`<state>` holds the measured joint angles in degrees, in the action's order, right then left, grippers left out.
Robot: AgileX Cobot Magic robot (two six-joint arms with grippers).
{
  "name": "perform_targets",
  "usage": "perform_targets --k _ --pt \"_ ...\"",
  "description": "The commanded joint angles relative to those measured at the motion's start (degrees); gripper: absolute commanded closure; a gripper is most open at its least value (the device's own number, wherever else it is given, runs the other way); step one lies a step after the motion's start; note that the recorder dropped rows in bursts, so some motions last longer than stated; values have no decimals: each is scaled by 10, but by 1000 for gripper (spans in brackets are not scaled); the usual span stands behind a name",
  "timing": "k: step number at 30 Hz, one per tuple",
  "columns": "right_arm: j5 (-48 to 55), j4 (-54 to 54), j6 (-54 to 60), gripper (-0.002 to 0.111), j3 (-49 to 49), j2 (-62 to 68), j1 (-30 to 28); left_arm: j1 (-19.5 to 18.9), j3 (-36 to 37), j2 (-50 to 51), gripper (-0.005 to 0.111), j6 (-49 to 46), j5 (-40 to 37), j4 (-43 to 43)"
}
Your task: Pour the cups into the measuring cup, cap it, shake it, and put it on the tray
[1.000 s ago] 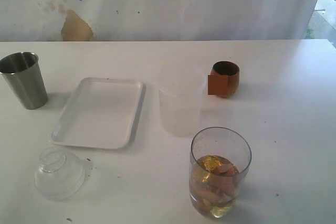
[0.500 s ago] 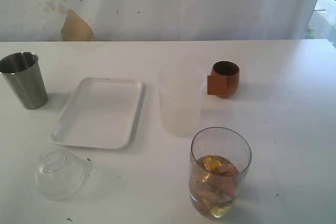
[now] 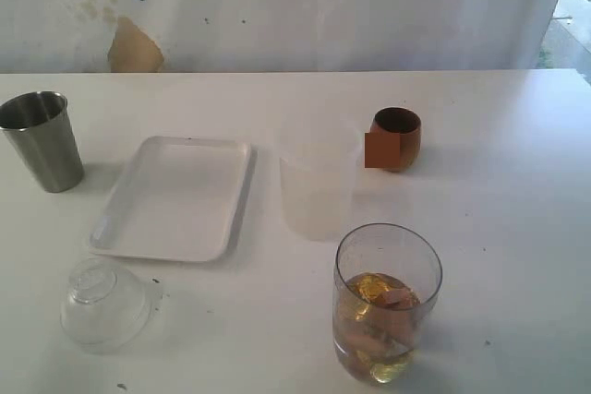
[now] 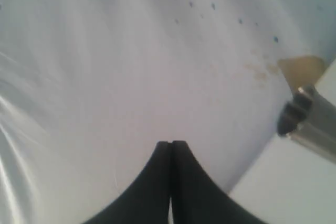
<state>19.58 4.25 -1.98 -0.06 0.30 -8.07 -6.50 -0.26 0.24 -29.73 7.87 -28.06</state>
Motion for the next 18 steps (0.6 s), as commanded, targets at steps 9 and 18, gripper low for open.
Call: perform_targets --k 9,18 --pt "-2 2 -3 108 1 -3 0 0 3 -2 107 774 142 49" --pt "-2 2 -3 108 1 -3 0 0 -17 2 107 1016 179 -182"
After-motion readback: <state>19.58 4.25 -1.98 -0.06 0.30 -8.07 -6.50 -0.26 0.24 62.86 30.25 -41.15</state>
